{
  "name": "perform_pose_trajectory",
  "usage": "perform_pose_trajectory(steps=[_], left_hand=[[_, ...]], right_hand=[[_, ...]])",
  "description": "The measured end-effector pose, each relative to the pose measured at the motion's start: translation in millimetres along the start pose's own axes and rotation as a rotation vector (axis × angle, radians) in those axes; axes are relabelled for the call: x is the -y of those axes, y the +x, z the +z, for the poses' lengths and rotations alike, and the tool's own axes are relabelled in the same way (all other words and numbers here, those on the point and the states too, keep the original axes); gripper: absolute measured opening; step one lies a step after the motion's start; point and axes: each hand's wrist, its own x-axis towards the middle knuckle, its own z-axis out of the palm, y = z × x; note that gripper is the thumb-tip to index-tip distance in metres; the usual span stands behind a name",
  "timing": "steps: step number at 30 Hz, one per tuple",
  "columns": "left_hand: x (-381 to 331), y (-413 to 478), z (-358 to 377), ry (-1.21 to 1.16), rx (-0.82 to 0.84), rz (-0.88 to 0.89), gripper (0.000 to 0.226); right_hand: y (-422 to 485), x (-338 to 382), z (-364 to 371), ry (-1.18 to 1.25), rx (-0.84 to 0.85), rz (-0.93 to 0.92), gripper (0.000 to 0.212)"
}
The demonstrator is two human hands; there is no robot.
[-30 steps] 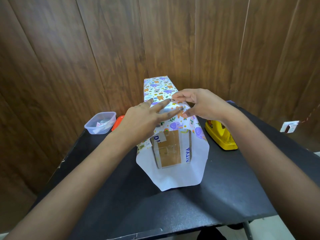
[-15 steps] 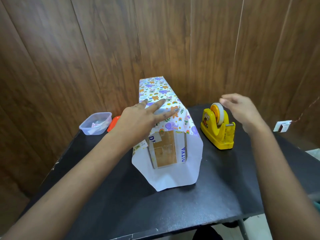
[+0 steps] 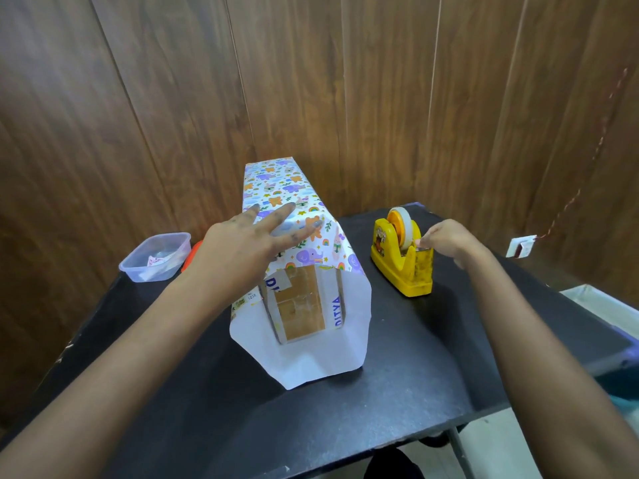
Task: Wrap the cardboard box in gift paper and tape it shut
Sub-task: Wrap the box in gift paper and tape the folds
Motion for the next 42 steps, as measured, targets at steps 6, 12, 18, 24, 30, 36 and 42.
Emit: perform_pose_trajectory(steps=[6, 12, 18, 24, 30, 36, 42], left_hand=[[1.9, -1.2, 7.0, -0.017, -0.110, 0.020, 0.096], [3.0, -1.9, 5.3, 0.015, -0.107, 0.019, 0.103], [1.8, 0.6, 6.8, 0.003, -0.086, 0.028, 0.097], [3.9, 1.8, 7.1, -0.015, -0.002, 0.006, 0.088], [3.1, 0.0, 8.4, -0.054, -0.074, 0.000, 0.095], [4.4, 0.6, 12.9, -0.055, -0.090, 0.039, 0.112], [1.8, 1.2, 8.0, -0.067, -0.068, -0.004, 0.091]], right_hand=[[0.9, -2.5, 2.4, 0.266, -0.080, 0.114, 0.028], [-6.3, -21.8, 20.6, 0.404, -0.040, 0.260, 0.012], [-9.7, -27.2, 26.8, 0.622, -0.061, 0.256, 0.021], [-11.1, -30.6, 33.0, 0.733, -0.088, 0.216, 0.022], [-22.5, -28.4, 53.9, 1.008, -0.231, 0.210, 0.026], [-24.7, -14.9, 64.2, 1.181, -0.315, 0.287, 0.026], [-27.3, -3.8, 64.5, 1.358, -0.329, 0.372, 0.011]])
